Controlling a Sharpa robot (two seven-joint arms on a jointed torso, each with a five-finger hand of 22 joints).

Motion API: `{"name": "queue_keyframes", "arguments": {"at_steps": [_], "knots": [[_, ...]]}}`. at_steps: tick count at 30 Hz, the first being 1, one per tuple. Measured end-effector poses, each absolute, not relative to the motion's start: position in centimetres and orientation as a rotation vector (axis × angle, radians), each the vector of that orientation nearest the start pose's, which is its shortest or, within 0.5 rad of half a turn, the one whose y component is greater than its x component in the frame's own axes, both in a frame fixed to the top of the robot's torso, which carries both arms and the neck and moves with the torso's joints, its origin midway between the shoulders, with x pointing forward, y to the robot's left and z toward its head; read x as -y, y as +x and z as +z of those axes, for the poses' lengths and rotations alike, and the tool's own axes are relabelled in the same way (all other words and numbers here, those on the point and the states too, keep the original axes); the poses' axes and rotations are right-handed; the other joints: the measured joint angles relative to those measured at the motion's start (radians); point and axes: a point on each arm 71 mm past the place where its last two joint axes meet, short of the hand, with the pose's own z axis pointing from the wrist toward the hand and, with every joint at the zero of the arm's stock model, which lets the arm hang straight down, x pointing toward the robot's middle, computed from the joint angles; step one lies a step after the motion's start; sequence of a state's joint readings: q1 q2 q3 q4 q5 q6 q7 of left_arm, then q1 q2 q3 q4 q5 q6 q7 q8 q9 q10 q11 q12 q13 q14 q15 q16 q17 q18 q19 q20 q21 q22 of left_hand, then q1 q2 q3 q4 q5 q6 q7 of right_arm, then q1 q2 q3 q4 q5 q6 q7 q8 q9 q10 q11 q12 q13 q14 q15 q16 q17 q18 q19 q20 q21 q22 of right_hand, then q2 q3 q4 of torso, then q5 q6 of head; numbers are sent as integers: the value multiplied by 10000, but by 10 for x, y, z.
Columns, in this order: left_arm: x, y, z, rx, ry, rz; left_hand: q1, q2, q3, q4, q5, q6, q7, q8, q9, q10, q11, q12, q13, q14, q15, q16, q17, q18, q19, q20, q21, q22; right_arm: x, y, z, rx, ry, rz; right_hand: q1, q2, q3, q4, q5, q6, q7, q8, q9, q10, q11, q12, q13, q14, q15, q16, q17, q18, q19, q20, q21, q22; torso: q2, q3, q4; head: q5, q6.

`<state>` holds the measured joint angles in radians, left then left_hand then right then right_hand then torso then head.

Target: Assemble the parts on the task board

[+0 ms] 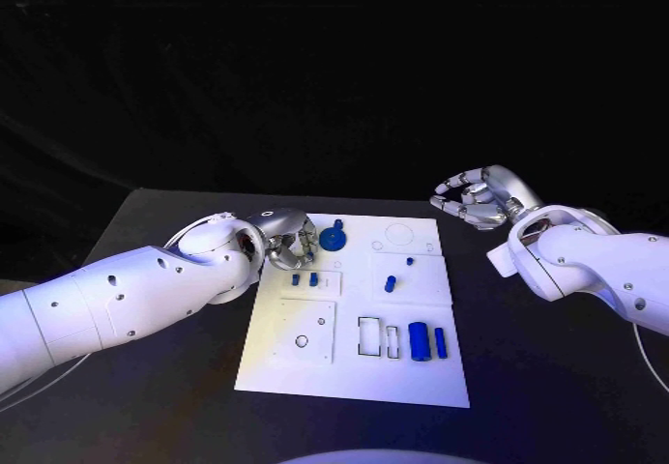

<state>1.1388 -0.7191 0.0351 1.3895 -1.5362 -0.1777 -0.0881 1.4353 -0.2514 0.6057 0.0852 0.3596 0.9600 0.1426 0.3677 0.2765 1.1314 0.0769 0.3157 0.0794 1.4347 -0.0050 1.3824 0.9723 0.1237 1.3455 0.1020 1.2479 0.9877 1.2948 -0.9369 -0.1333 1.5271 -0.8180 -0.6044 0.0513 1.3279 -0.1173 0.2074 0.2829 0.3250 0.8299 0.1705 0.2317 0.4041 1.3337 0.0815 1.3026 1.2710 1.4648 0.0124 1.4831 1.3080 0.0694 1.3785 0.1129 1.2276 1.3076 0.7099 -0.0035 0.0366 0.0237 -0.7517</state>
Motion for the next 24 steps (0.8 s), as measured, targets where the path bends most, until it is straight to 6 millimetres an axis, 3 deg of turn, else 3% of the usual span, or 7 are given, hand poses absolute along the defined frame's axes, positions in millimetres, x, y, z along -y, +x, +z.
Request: {"name": "queue_keyframes", "arguments": {"at_steps": [24], "knots": [[-173, 504, -207, -17891, 2504, -6177, -51, -52, -1, -54, -35, 33, -37, -61, -2, 38, -38, -90, 2, 0, 0, 0, -57, 1, 0, 0, 0, -40, 264, 494, -161, -14767, 4823, 8224, 0, 0, 0, 0, 0, 0, 0, 0, 0, 0, 0, 0, 0, 0, 0, 0, -3, 0, 0, 0, 0, -2, -5, -3, 8, 8, -47]]}}
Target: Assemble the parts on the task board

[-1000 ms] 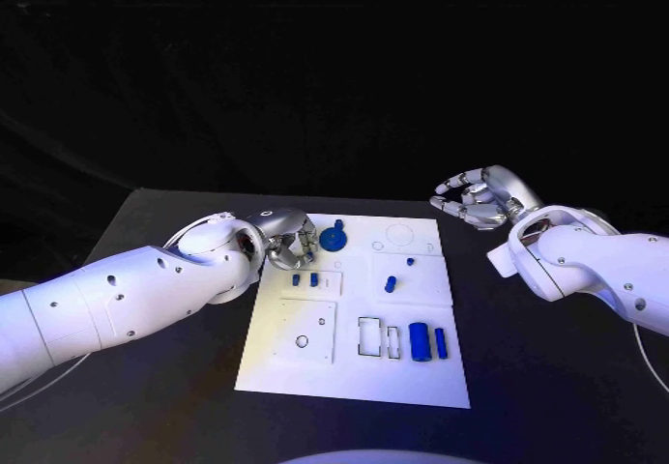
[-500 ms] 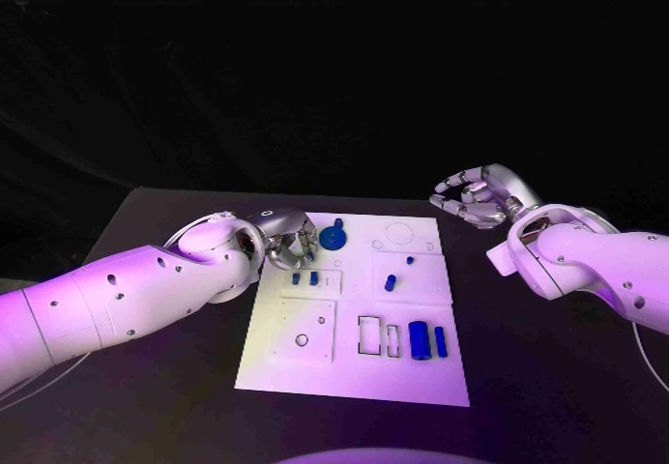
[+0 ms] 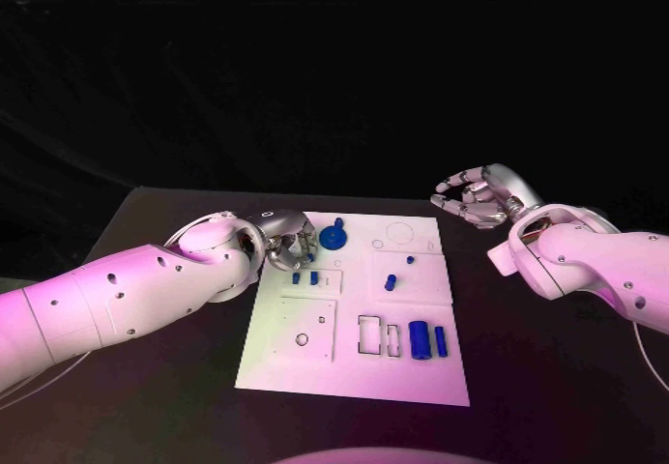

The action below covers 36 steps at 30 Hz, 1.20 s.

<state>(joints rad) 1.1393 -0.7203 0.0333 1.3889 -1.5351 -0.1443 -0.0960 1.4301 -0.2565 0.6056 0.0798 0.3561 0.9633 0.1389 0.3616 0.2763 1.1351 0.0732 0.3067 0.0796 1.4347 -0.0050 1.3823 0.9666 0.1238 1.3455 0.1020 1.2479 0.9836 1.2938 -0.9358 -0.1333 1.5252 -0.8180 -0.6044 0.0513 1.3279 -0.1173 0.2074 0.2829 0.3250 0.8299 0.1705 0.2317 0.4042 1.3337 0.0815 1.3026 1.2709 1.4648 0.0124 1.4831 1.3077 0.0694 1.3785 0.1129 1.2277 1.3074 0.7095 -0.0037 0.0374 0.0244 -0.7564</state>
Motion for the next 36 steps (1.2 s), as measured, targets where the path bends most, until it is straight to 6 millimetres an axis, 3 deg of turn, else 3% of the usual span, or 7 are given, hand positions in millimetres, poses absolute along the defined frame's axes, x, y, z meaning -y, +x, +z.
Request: {"name": "queue_keyframes", "arguments": {"at_steps": [7, 11, 15, 26, 31, 36], "knots": [[-173, 504, -207, -17932, 2491, -6143, 0, 0, 0, 0, 0, 0, 0, 0, 0, -1, 1, -24, 0, 0, 0, 0, -20, 0, 0, 0, 0, -25, 263, 494, -161, -14772, 4824, 8225, 0, 0, 0, 0, 0, 0, 0, 0, 0, 0, 0, 0, 0, 0, 0, 0, -1, 0, 0, 0, 0, -1, 0, -3, 1, -1, 7], [-173, 504, -207, -17943, 2478, -6120, -94, 12, 32, -31, 0, -90, 89, -211, -62, -29, 29, -342, -47, -17, 16, 0, -123, -1, 0, 0, -17, -121, 264, 494, -161, -14772, 4825, 8222, 0, 0, 0, 0, 0, 0, 0, 0, 0, 0, 0, 0, 0, 0, 0, 0, -1, -1, 0, 0, 0, -1, 0, -3, 1, 12, 12], [-174, 504, -209, -17973, 2455, -6078, -190, -84, 85, -84, 0, -452, 231, -548, -201, -258, 257, -757, -121, -138, 137, -45, -331, -1, -141, 134, -167, -333, 263, 494, -161, -14774, 4824, 8224, 0, 0, 0, 0, 0, 0, 0, 0, 0, 0, 0, 0, 0, 0, 0, 0, -1, -1, 0, 0, 0, 7, -2, -1, 0, 16, 17], [-176, 505, -208, -17935, 2387, -6030, -332, -226, 84, -138, 1, -891, 327, -944, -374, -591, 345, -1147, -121, -285, 284, -161, -766, 0, -364, 180, -432, -752, 264, 494, -162, -14775, 4829, 8214, 0, 0, 2, -2, 40, 0, 0, 0, 0, -16, -12, -40, -59, 0, 0, -39, -2, -1, 0, 0, -70, 6, -2, -3, -7, 2, 55], [-177, 504, -208, -17886, 2353, -6026, -330, -225, 84, -138, 1, -929, 360, -1006, -401, -622, 367, -1163, -121, -286, 285, -200, -827, 1, -399, 174, -435, -804, 264, 494, -162, -14781, 4835, 8201, 0, 0, 111, -30, 40, 0, 0, 0, -11, -449, -20, -544, -557, 0, 0, -94, -3, 0, 0, 0, -146, 5, 4, -9, -7, -9, 67], [-180, 502, -209, -17856, 2288, -6013, -330, -225, 83, -138, 1, -930, 361, -1007, -413, -632, 377, -1217, -121, -322, 321, -201, -886, 1, -414, 159, -502, -859, 265, 494, -163, -14868, 4795, 8166, 137, -137, 426, -79, 40, -3, -1, 77, -21, -1734, -42, -2368, -2365, 15, -60, -252, -3, -1, -74, -74, -445, 5, 5, -15, -7, -22, 69]]}}
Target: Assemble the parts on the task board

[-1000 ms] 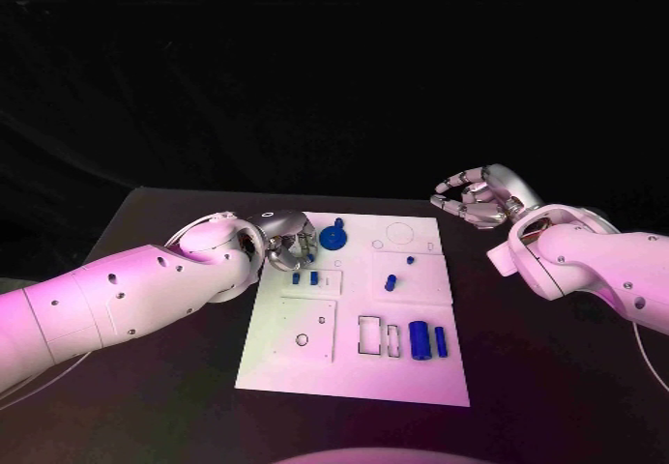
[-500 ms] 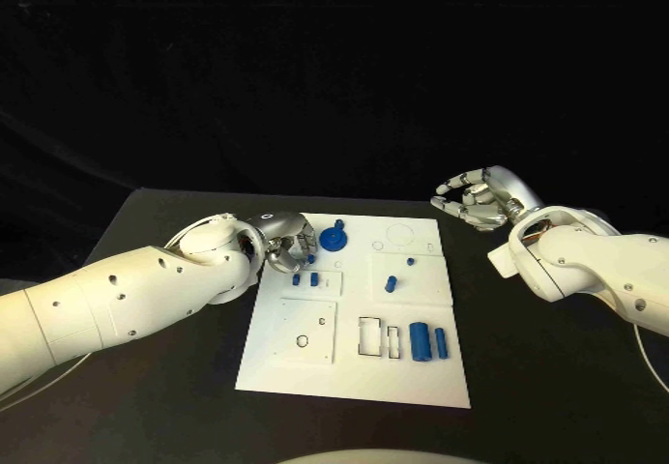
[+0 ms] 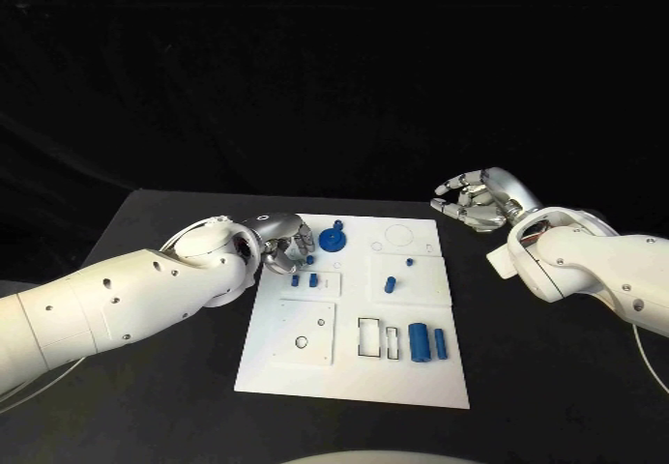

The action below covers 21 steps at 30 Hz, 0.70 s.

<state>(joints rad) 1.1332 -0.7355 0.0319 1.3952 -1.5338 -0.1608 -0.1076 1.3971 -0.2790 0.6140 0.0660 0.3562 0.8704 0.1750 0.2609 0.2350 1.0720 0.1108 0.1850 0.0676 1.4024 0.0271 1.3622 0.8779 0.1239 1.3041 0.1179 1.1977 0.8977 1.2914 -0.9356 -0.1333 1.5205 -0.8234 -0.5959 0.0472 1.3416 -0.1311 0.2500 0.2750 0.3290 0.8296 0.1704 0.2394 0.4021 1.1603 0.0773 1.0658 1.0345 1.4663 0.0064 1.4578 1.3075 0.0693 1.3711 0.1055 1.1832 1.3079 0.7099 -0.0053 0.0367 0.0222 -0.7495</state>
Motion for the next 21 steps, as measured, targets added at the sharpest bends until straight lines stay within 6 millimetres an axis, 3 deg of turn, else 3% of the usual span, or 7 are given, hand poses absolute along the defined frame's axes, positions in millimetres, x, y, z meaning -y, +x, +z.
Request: {"name": "queue_keyframes", "arguments": {"at_steps": [1, 5, 6, 9, 10, 12, 21], "knots": [[-182, 502, -210, -17850, 2259, -6008, 0, 0, -19, -19, 0, 0, 0, 0, 0, -23, 23, 0, 0, -1, 1, -19, -41, -1, -45, 31, -21, -55, 265, 494, -163, -14931, 4736, 8151, 185, -127, 258, -80, -15, 21, -56, 43, 0, -885, -5, -1407, -1292, -16, -16, -209, -280, 127, -186, -15, -304, 0, 0, 0, 0, -9, 5], [-188, 500, -210, -17788, 2108, -6022, 0, 0, -16, -42, 0, 3, 3, 0, 0, -88, 17, 0, 2, -140, 16, -132, -344, 0, -205, 4, -252, -393, 263, 494, -165, -15251, 4379, 8096, 582, -423, 1046, -238, -350, 215, -126, 41, -51, -1494, 140, -3748, -3209, -16, -16, -742, -1099, 236, -414, -54, -886, -186, 4, 0, -5, -66, 16], [-190, 499, -209, -17738, 2048, -6060, 0, 0, 12, -70, 0, 28, 27, 0, 0, -88, 17, 0, 7, -213, 21, -188, -437, 0, -291, -5, -315, -483, 263, 494, -166, -15371, 4215, 8080, 658, -498, 1286, -291, -465, 448, -71, 42, -53, -1853, 69, -4307, -3642, -16, -16, -792, -1159, 237, -414, -54, -925, -196, 6, -1, -5, -87, 23], [-199, 498, -205, -17458, 1639, -6395, 0, 0, 69, -127, 0, 405, 95, 118, 29, -64, 69, -8, 37, -920, 54, -783, -1628, 345, -1047, -8, -1140, -1698, 259, 492, -168, -15854, 3440, 7984, 872, -712, 2050, -564, -919, 496, 18, 42, -95, -1842, 148, -6118, -5176, -15, -10, -794, -1071, 237, -327, 32, -766, -62, 5, -1, -4, -187, 49], [-203, 498, -204, -17369, 1416, -6589, 0, 0, 69, -127, 0, 440, 112, 118, 29, -135, 123, -50, 37, -1612, 66, -1406, -2912, 524, -1608, -5, -1743, -2539, 257, 492, -169, -16004, 3147, 7942, 905, -752, 2263, -673, -1016, 547, 69, 42, -114, -1762, 223, -6589, -5637, 8, 31, -794, -1057, 237, -281, 78, -722, -19, 3, 0, -1, -234, 57], [-211, 497, -199, -17148, 705, -7189, -2, 2, 24, -172, 0, 451, 123, 118, 16, -162, 125, -41, 39, -2254, 70, -2037, -3803, 550, -2055, 8, -2245, -3046, 253, 490, -171, -16343, 2374, 7800, 823, -855, 2513, -874, -1175, 588, 66, 19, -140, -1533, 237, -7116, -6208, 1, 80, -746, -1026, 237, -265, 94, -635, 3, -2, 0, 0, -293, 61], [-228, 489, -181, -15955, -3346, -10468, -213, 214, -228, -114, 0, 451, 123, 118, -51, -60, 114, 233, 99, -3058, 92, -2961, -4463, 548, -2640, 23, -3008, -3535, 234, 480, -182, -16986, -960, 6603, 680, -997, 2804, -1165, -1355, 1000, -103, 41, -123, -1056, 103, -7742, -7055, 1, 80, -599, -843, 237, -34, 77, -146, 2, 2, -24, 3, -453, 116]]}}
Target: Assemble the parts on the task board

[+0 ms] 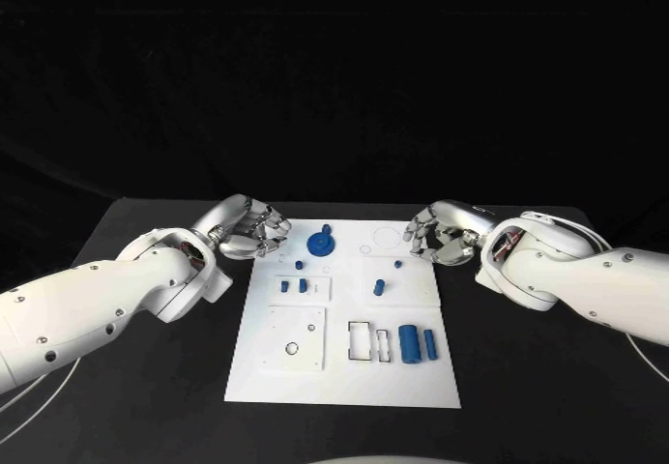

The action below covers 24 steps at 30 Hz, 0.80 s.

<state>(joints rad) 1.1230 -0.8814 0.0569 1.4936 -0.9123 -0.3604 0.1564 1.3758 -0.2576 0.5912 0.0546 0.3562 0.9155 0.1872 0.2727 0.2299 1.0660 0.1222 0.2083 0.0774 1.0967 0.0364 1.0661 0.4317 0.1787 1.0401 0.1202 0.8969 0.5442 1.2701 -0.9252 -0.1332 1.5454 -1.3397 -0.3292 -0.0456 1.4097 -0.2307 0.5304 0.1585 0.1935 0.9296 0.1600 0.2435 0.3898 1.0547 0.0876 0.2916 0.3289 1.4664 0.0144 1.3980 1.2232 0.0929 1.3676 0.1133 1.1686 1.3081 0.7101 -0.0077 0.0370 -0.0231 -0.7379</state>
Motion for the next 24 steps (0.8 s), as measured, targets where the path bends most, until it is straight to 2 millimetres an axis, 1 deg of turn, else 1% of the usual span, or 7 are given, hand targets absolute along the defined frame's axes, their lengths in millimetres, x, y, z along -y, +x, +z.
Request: {"name": "queue_keyframes", "arguments": {"at_steps": [5, 7, 10, 15, 17, 18, 24], "knots": [[-233, 487, -176, -15273, -5608, -11945, 61, 136, -40, -41, 0, 0, 0, 0, -23, -39, 38, 88, 11, -52, 14, -130, -115, 0, -27, 1, -91, -82, 222, 475, -189, -16946, -2226, 5955, -53, -53, 30, -89, -70, 1, -1, 0, 0, 73, 32, -83, -164, 0, 0, 2, 14, 1, 23, -23, 103, -1, 0, 5, 1, -51, 22], [-234, 486, -175, -15048, -6316, -12415, 65, 203, -70, -70, 0, 0, 0, 0, -28, -38, 38, 193, 38, -53, 14, -137, -144, 0, -27, 1, -150, -107, 217, 473, -193, -16926, -2625, 5731, -56, -56, 163, -222, -358, 1, -1, 0, -21, 196, 22, -233, -339, 0, 0, 2, 14, 1, 95, -23, 103, -1, 1, 6, 5, -68, 26], [-235, 485, -174, -14704, -7281, -13067, 100, 279, -80, -80, 0, 0, 0, 0, -41, 0, -1, 271, 68, -53, 14, -137, -171, 0, -27, 1, -169, -131, 211, 471, -197, -16868, -3052, 5482, -92, -92, 230, -289, -471, 2, -2, 0, -42, 203, 29, -269, -447, 0, 0, 2, 14, 0, 95, -24, 103, -1, 1, 6, 18, -88, 30], [-236, 483, -173, -14311, -8323, -13729, 61, 319, -109, -105, 0, 0, 0, 0, -40, 0, -2, 317, 79, -52, 14, -176, -186, -1, -27, 1, -169, -147, 203, 470, -202, -16774, -3468, 5217, -92, -92, 313, -372, -470, 85, 60, -42, -42, 322, 35, -308, -532, 0, -1, 79, 105, 0, 236, -21, 377, -2, 3, 12, 22, -101, 32], [-237, 483, -173, -14193, -8630, -13869, 61, 319, -135, -78, 0, 0, -1, 0, -47, -1, -2, 317, 79, -52, 14, -176, -192, -1, -27, 1, -169, -148, 200, 470, -203, -16732, -3585, 5132, -99, -85, 324, -379, -470, 93, 52, -42, -42, 338, 20, -308, -560, 0, -1, 79, 123, -1, 236, -21, 376, -2, 3, 17, 21, -101, 32], [-237, 483, -173, -14150, -8732, -13912, 61, 319, -135, -78, 0, 0, 0, 0, -49, -1, -2, 318, 79, -52, 14, -176, -191, -1, -26, 1, -169, -148, 199, 470, -204, -16717, -3620, 5098, -149, -35, 364, -388, -470, 117, 29, -42, -42, 338, 20, -308, -573, 0, -1, 79, 124, -1, 236, -21, 376, -2, 3, 24, 21, -101, 31], [-239, 483, -173, -13991, -9159, -14057, 109, 367, -135, -78, 0, -1, -1, 0, -49, -1, -3, 317, 78, -52, 14, -176, -201, -1, -26, 1, -169, -157, 195, 472, -206, -16661, -3762, 4892, -148, -35, 497, -496, -427, 286, 3, -42, -42, 407, 17, -363, -672, 1, -1, 79, 143, -1, 236, -21, 451, -3, 5, 24, 12, -96, 4]]}}
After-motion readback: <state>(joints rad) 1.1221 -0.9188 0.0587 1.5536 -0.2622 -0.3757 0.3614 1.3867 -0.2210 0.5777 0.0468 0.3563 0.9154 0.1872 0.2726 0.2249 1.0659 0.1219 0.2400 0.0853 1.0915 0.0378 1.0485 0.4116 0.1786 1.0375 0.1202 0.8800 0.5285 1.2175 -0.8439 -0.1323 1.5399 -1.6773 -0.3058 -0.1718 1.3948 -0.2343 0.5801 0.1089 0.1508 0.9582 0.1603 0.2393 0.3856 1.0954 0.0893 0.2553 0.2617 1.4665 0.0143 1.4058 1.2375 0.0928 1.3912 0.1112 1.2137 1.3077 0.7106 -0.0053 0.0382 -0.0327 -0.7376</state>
